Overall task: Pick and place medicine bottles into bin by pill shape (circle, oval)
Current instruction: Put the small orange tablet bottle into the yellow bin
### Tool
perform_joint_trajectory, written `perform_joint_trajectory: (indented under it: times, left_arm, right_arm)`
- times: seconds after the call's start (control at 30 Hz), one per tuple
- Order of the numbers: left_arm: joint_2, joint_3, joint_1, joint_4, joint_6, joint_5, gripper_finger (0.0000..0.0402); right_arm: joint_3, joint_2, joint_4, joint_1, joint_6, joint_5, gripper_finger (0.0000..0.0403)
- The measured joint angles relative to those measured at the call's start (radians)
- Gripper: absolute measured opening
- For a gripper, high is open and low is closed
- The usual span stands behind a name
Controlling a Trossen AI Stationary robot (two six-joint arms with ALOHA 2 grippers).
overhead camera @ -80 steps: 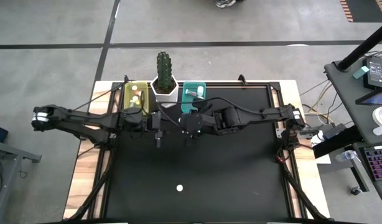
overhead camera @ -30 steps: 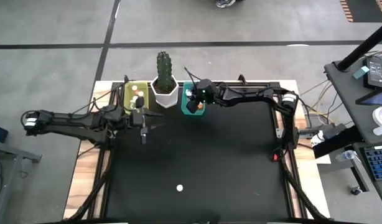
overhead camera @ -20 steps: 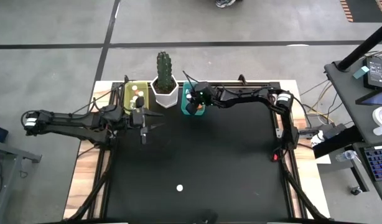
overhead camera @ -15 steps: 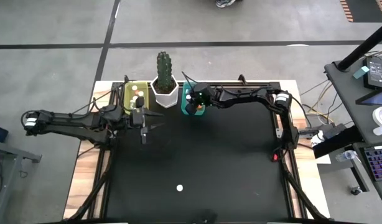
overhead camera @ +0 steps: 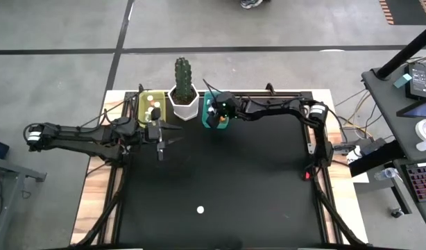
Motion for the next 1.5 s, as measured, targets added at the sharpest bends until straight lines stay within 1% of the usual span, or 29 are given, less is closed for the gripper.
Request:
perform_joint_trajectory:
  times: [0.1,0.27,0.47,0.6,0.77,0.97,1.17,1.23,1.4,1.5]
  left_arm:
    - [0.0,0.0,0.0,0.0,0.0,0.0,0.0144]
    - [0.0,-0.005,0.0,-0.001,-0.001,0.0,0.0144]
    - [0.0,-0.009,-0.001,0.0,-0.04,0.001,0.0144]
    - [0.0,-0.01,-0.001,0.0,-0.08,0.005,0.0144]
    - [0.0,-0.013,-0.002,0.0,-0.136,0.016,0.0144]
    - [0.04,-0.015,-0.003,0.002,-0.233,0.021,0.0144]
    - [0.137,-0.01,-0.025,0.02,-0.375,0.037,0.0144]
    - [0.173,-0.002,-0.047,0.034,-0.427,0.039,0.0144]
    - [0.26,0.047,-0.108,0.035,-0.539,0.04,0.0143]
    - [0.311,0.083,-0.147,0.024,-0.599,0.041,0.0143]
  right_arm:
    - [0.0,-0.048,-0.031,0.009,0.0,0.003,0.0218]
    - [-0.006,-0.142,-0.131,0.047,-0.012,0.008,0.0219]
    - [-0.031,-0.24,-0.238,0.148,-0.031,0.077,0.0219]
    - [-0.088,-0.306,-0.245,0.229,-0.026,0.114,0.0219]
    - [-0.199,-0.396,-0.238,0.326,-0.014,0.188,0.0219]
    - [-0.362,-0.51,-0.099,0.403,-0.01,0.209,0.0219]
    - [-0.506,-0.628,0.06,0.436,-0.079,0.208,0.0219]
    - [-0.548,-0.665,0.12,0.439,-0.111,0.196,0.0219]
    - [-0.626,-0.747,0.236,0.439,-0.181,0.123,0.0219]
    - [-0.652,-0.797,0.262,0.439,-0.226,0.121,0.0219]
